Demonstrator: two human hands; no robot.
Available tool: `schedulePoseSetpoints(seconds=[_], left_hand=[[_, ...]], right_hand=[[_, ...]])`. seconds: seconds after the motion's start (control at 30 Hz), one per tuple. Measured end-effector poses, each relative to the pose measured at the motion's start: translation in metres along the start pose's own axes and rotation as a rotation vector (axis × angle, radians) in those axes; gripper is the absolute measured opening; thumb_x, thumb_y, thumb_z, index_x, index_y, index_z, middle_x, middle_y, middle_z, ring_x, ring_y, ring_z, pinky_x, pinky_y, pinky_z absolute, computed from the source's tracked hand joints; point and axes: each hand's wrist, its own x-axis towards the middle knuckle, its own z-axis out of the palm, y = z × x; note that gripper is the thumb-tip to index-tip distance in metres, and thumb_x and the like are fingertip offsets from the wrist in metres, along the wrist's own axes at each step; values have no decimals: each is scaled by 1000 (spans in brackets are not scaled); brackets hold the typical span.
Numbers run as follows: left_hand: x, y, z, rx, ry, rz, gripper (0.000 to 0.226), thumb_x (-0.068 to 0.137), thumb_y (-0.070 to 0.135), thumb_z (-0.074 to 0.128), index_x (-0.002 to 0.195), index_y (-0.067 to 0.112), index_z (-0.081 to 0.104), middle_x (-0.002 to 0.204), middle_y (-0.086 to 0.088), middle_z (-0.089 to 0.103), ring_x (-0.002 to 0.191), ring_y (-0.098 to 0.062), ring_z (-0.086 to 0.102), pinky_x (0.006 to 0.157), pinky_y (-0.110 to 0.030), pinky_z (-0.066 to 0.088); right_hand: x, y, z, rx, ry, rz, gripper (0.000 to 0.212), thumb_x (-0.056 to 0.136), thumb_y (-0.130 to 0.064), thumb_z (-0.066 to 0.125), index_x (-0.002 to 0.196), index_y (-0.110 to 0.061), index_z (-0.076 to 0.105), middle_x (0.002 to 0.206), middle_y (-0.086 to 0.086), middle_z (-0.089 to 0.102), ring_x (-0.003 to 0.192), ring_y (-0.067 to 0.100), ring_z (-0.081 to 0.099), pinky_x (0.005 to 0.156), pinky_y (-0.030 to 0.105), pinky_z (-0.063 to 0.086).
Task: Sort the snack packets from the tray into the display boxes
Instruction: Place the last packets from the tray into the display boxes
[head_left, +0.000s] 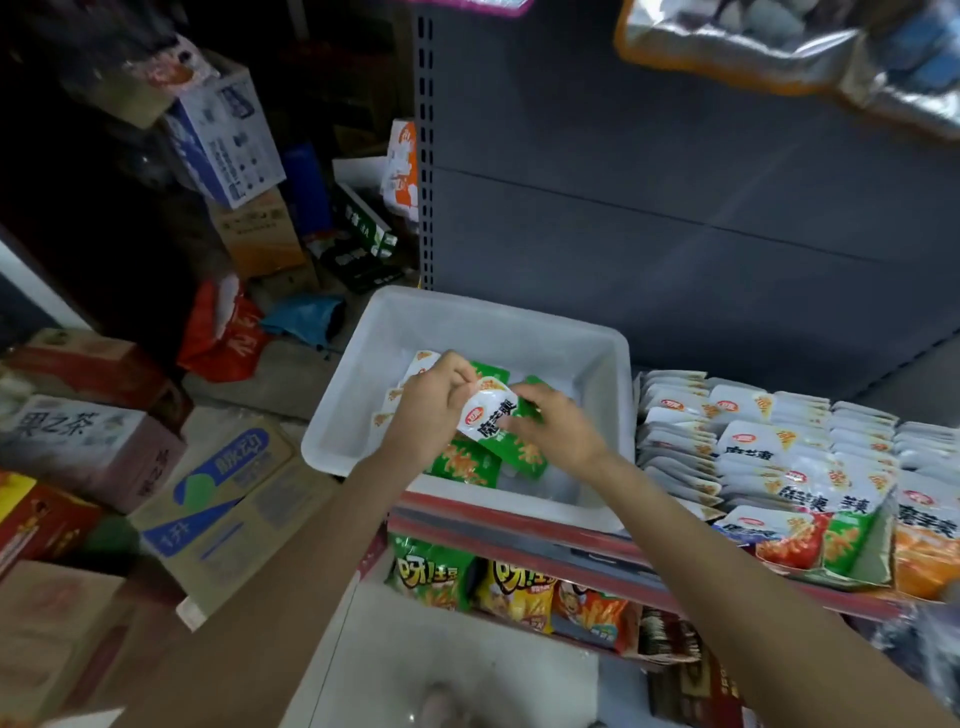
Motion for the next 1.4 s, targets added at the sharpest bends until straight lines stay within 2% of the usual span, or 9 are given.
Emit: schedulePoseSetpoints(seconds=[0.1, 0.23, 0.43, 0.6, 0.77, 1.0, 1.13, 1.27, 1.4], left_hand=[[-3, 28, 12, -61, 52, 96, 2, 89, 8, 59, 91, 10, 59, 83, 0, 64, 79, -13, 62, 68, -21, 47], [1, 68, 35, -182, 95, 144, 14, 88, 10, 62, 101, 11, 58, 90, 5, 63, 78, -2, 59, 72, -14, 49], [-10, 132, 106, -220, -31, 272, 37, 87, 11, 64, 122, 9, 50, 96, 5, 62, 82, -7, 59, 78, -21, 48], [-20, 170, 174, 183, -322, 466, 54, 86, 29, 66, 133, 13, 46, 131, -6, 51, 122, -22, 43, 99, -32, 34], [-26, 201, 226, 531, -476, 462, 63, 89, 36, 60, 142, 18, 32, 142, -2, 37, 130, -22, 33, 103, -37, 32], [-20, 214, 275, 765, -495, 365, 82, 85, 26, 67, 149, 13, 17, 158, -8, 9, 145, -25, 10, 117, -36, 11], [-14, 217, 285, 843, -381, 369, 73, 84, 14, 64, 146, 14, 25, 147, -7, 33, 133, -24, 30, 108, -33, 25], [-13, 216, 291, 892, -426, 359, 69, 86, 22, 65, 145, 17, 30, 140, -5, 44, 128, -23, 36, 108, -36, 27], [-10, 218, 297, 916, -381, 342, 62, 90, 17, 59, 145, 20, 32, 140, -3, 46, 128, -22, 37, 106, -34, 28]], right_hand=[[-17, 0, -23, 227, 79, -11, 15, 85, -10, 67, 73, -17, 63, 65, 0, 56, 62, 12, 47, 61, 32, 39], [-47, 7, -65, 342, 303, -7, 4, 85, -7, 66, 86, -10, 67, 79, 10, 68, 71, 12, 58, 67, 36, 49], [-105, 37, -147, 466, 641, -14, 31, 85, 6, 60, 93, -24, 63, 96, 4, 68, 88, 14, 63, 81, 34, 52], [-155, 81, -194, 421, 821, 63, 32, 84, 5, 60, 86, -26, 57, 89, -3, 66, 83, 14, 62, 78, 36, 51], [-190, 134, -237, 362, 966, 149, 26, 83, 6, 58, 97, -15, 51, 87, 1, 62, 78, 13, 58, 73, 41, 51], [-197, 187, -244, 110, 784, 263, 52, 84, 10, 52, 127, -18, 41, 102, 3, 58, 83, 24, 53, 66, 28, 37], [-186, 205, -252, 68, 675, 269, 49, 85, 11, 50, 127, -14, 44, 114, 10, 58, 97, 28, 57, 78, 28, 42], [-177, 218, -256, 56, 511, 248, 36, 85, 9, 53, 116, -10, 53, 99, 4, 59, 88, 22, 55, 70, 24, 40], [-170, 236, -240, -171, 313, 190, 39, 84, 5, 58, 121, -6, 51, 124, 11, 49, 112, 28, 49, 91, 23, 35]])
